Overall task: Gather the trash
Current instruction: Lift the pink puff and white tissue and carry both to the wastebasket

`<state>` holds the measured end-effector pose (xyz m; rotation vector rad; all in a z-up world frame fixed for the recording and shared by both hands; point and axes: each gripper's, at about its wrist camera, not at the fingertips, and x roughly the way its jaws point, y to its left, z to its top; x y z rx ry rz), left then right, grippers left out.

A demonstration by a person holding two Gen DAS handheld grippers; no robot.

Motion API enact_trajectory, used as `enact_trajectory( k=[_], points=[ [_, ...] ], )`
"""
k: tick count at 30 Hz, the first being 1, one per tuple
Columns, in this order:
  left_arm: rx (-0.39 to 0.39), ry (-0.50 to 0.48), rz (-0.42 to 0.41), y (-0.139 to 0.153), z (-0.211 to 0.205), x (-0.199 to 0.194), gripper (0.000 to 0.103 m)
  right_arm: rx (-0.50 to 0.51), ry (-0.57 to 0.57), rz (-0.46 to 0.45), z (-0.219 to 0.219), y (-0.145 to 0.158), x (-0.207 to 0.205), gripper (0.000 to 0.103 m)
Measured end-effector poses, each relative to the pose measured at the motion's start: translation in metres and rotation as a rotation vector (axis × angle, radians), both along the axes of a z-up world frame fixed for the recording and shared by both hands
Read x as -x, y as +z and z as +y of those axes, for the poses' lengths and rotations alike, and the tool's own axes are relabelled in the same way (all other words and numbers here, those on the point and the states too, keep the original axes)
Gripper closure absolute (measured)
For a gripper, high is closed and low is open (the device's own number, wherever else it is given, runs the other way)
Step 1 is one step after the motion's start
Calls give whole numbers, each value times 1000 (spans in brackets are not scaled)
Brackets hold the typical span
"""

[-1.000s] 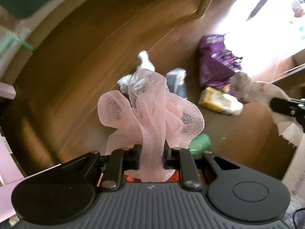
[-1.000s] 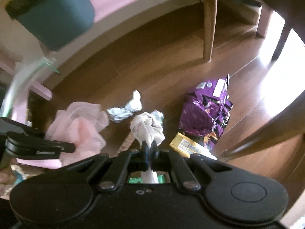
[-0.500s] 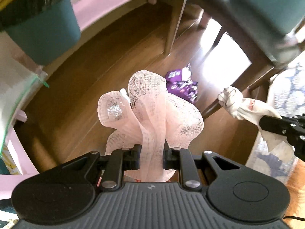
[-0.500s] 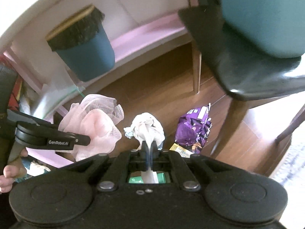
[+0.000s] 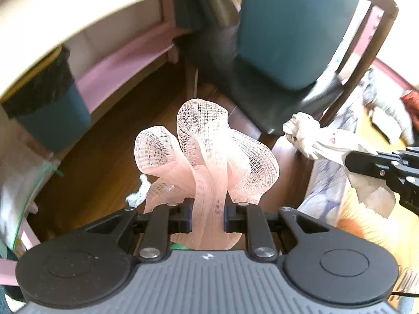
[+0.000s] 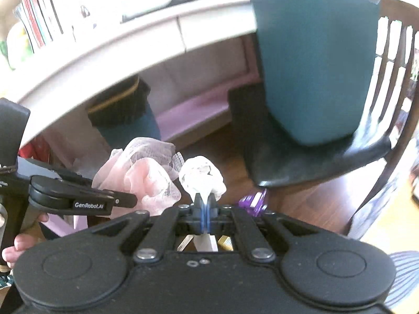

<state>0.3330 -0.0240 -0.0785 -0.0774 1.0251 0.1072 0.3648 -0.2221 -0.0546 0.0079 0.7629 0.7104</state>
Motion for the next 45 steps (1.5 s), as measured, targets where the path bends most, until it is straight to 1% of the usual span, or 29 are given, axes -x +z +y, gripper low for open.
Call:
enact_trajectory(
  k=[5,9,16,22,25,30,34,37,40,45],
  points=[
    [-39,-44,-85,41,-30,-12,84,-18,-57,-90,-25,40,-8,101],
    [-55,-62,-160,70,-46,-29,84,-41,-105,-149,-41,63,-16,101],
    [-41,-100,-257,119,-67,-61,84,-64,-165,-241,-64,102,-36,101],
    [-42,-129,-317,154,-82,-88,83,-61,-217,-305,-73,134,-64,101],
    [-48,-144,-350,174,-91,-108,83,-59,-239,-331,-77,146,-82,101],
    [1,-152,-387,203,-94,-142,83,-47,-278,-356,-78,160,-115,101],
    [10,-134,-407,220,-98,-172,83,-38,-309,-356,-78,166,-143,101],
    [2,-134,-424,227,-101,-196,83,-27,-322,-349,-77,166,-164,101],
    [-24,-127,-420,228,-103,-225,83,4,-326,-341,-72,165,-187,101],
    [-32,-117,-392,218,-104,-267,83,39,-320,-316,-61,158,-221,101]
  ],
)
